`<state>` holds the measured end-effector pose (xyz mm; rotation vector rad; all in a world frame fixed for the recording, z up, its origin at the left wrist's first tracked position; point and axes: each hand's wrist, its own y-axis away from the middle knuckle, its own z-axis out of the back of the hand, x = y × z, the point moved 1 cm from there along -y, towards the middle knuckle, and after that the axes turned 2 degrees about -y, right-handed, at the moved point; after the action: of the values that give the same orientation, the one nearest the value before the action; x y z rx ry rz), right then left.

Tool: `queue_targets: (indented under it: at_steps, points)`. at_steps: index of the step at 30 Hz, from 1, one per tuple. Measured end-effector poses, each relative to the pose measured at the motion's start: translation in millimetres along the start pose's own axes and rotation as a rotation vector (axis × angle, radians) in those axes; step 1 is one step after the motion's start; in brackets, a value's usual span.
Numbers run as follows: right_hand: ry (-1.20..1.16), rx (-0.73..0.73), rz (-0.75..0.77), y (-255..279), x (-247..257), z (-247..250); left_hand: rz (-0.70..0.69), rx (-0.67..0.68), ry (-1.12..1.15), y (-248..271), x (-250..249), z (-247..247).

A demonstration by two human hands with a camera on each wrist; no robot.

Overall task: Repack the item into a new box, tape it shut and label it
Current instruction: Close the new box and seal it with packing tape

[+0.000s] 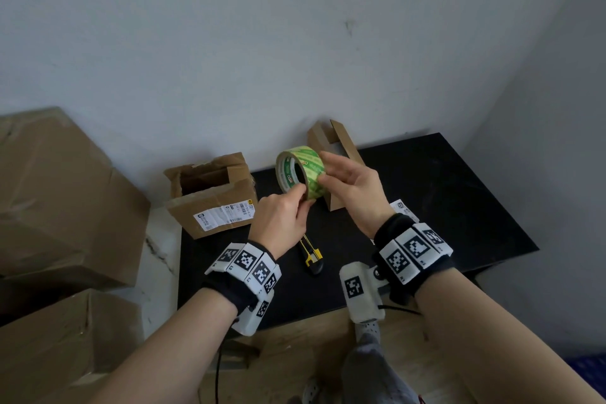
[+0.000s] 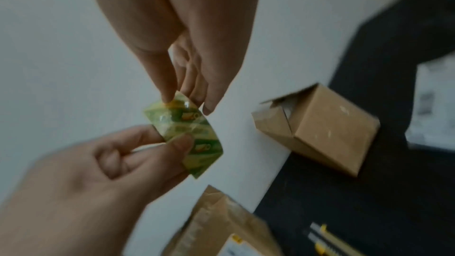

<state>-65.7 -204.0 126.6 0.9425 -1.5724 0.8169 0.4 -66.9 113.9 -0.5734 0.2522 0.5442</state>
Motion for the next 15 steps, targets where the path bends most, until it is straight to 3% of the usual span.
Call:
queue_targets:
  at_steps: [5, 8, 12, 15]
  points:
    - [0.651, -0.167, 0.352, 2, -5, 2, 0.017, 0.043, 0.003, 3, 2, -5]
    - [0.949, -0.132, 0.619, 7, -10, 2, 0.021, 0.065, -0.005, 2, -1, -7]
    - [1.232, -0.18, 0.678, 7, -11, 1, 0.005, 0.091, -0.028, 4, -9, -8]
    - [1.311, -0.165, 0.679, 6, -14, 0, 0.011, 0.108, -0.038, 7, -15, -10]
